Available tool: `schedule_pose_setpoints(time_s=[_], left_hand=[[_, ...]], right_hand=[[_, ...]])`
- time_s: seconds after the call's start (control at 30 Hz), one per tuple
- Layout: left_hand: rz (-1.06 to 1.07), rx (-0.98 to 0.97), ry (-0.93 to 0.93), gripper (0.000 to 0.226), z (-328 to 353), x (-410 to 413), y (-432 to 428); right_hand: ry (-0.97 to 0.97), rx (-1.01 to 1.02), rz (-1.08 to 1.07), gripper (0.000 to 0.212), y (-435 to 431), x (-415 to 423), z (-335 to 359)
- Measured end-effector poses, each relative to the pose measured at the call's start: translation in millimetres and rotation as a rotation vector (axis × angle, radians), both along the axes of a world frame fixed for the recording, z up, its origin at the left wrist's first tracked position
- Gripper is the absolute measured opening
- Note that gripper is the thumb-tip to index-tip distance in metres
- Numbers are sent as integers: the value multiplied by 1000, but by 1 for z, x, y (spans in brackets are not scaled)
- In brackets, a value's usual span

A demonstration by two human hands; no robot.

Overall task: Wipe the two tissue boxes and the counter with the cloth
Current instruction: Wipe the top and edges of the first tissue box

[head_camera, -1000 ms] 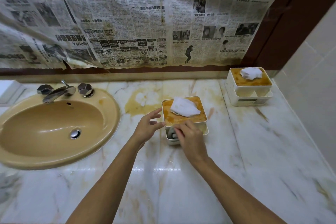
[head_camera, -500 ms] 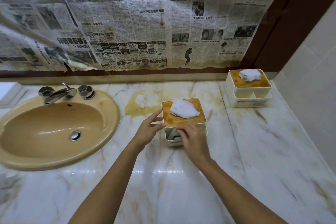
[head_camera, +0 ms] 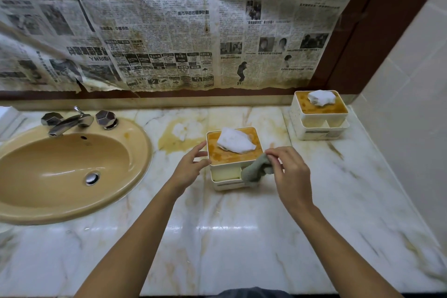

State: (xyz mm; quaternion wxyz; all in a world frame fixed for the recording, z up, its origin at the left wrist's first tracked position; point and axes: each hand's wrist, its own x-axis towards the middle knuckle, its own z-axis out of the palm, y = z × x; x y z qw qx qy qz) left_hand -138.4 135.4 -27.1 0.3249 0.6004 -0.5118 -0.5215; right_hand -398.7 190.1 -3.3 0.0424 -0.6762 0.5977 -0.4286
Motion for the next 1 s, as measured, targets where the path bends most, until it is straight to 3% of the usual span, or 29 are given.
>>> schedule_pose_setpoints(time_s=[0.13,0.4,0.5,0.6,0.7,0.83,1.0], left_hand=[[-1,0,-5,55,2,-1,-1],[-3,24,-22,58,2,-1,-4],[-6,28,-20,57,3,-2,-4],[-7,33,-16,57,2,-1,-4],[-2,27,-22,57,1,-1,-4],[-7,15,-38,57,0,-3,-6],[-27,22,-53,56,0,1,-7]], right_hand=[[-14,-29,-72,15,-2,7,-2],[185,230,172,12,-7,30,-66],[67,262,155,15,-15,24,-53],[-55,161,46,16,-17,12,-29],[-30,80,9,16,-9,14,-30],[4,202,99,13,-5,37,-55],[-125,111,22,16,-5,30,-37]])
